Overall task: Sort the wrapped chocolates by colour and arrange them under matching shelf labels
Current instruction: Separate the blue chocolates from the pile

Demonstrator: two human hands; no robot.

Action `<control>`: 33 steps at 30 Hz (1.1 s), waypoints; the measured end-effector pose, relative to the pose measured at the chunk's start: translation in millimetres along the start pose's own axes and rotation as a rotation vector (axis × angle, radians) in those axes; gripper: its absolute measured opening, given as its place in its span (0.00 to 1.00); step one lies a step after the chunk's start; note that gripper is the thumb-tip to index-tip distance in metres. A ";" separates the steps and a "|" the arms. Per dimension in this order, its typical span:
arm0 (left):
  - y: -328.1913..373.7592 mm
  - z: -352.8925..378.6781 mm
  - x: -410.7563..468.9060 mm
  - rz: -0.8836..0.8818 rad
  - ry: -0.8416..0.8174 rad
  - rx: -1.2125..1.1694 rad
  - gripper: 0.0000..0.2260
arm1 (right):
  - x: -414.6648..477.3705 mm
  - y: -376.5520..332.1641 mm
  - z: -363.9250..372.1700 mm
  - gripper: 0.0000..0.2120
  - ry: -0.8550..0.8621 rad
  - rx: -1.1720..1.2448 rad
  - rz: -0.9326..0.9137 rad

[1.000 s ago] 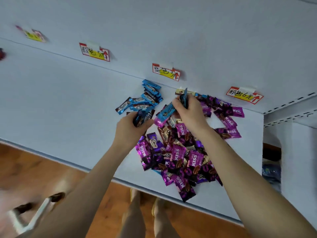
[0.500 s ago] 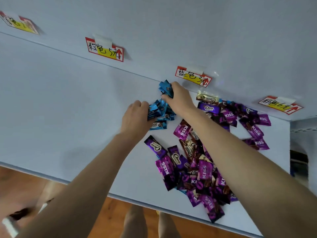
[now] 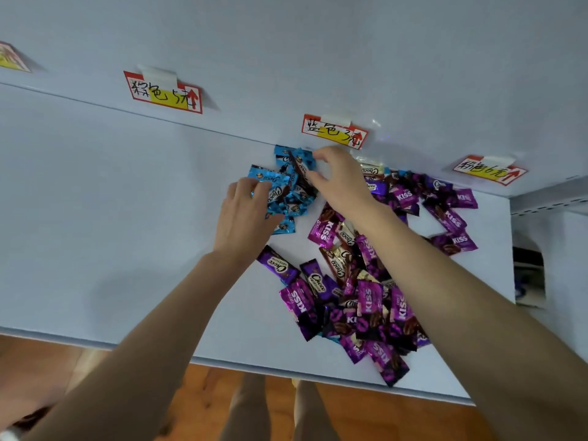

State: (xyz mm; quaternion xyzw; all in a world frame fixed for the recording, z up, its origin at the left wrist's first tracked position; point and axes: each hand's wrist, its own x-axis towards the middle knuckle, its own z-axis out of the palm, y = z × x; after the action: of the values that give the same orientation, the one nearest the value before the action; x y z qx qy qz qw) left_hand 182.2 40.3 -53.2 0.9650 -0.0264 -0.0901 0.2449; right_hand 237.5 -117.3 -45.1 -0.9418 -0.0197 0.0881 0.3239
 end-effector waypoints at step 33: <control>67.4 73.1 -151.6 0.324 -0.190 0.072 0.18 | -176.3 119.3 -38.5 0.16 0.049 -0.225 0.169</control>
State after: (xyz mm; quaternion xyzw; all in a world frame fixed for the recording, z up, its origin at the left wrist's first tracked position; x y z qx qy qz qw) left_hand 19.2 -38.7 -59.8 0.9434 -0.2078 -0.1392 0.2178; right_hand 68.6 -251.5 -61.4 -0.9724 0.0578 0.0893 0.2079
